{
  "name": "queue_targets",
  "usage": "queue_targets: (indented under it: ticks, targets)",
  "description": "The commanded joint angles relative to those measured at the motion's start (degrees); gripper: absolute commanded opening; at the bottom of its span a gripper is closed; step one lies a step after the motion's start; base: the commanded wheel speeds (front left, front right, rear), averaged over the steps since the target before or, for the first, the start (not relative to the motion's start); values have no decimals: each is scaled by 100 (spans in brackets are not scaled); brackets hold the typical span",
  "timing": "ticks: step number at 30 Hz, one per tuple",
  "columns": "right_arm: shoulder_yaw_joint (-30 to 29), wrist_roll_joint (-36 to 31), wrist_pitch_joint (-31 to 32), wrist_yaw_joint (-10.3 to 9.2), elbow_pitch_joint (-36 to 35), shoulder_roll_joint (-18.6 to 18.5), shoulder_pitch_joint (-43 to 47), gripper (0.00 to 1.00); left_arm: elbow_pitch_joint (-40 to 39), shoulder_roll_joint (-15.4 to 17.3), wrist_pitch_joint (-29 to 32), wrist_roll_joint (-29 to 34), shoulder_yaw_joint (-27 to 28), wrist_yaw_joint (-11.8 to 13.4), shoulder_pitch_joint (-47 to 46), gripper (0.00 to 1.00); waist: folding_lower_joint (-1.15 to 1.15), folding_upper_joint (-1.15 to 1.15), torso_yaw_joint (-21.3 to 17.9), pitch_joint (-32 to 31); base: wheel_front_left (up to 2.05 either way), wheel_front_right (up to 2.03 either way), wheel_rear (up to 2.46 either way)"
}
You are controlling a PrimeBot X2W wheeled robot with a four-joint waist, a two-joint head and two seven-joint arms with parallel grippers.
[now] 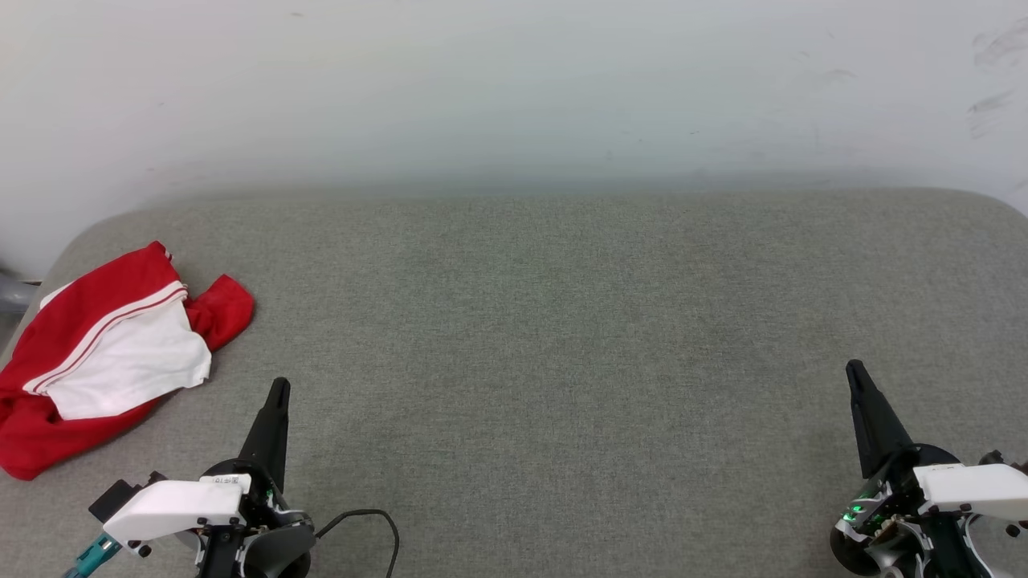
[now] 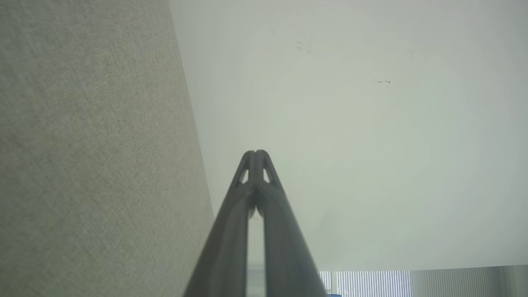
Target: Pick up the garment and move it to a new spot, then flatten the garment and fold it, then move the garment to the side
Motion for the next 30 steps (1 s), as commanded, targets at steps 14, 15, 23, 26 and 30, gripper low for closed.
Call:
queue_targets:
  ticks: [14,15,23,26,30]
  targets:
    - [-1,22,1,-2,0,17,-54,0,1,-5,14,12,9,-17,-35,0,0,0,0,0,0,0,0]
    - [-1,22,1,-2,0,17,-54,0,1,-5,14,12,10,-18,-35,0,0,0,0,0,0,0,0]
    - [-2,23,1,-2,0,17,-54,0,0,-5,14,11,8,-18,-35,0,0,0,0,0,0,0,0]
    - [0,22,1,-2,0,17,-54,0,0,-5,13,11,10,-18,-35,0,0,0,0,0,0,0,0]
    - [0,22,1,-2,0,17,-54,0,0,-5,13,11,10,-18,-35,0,0,0,0,0,0,0,0]
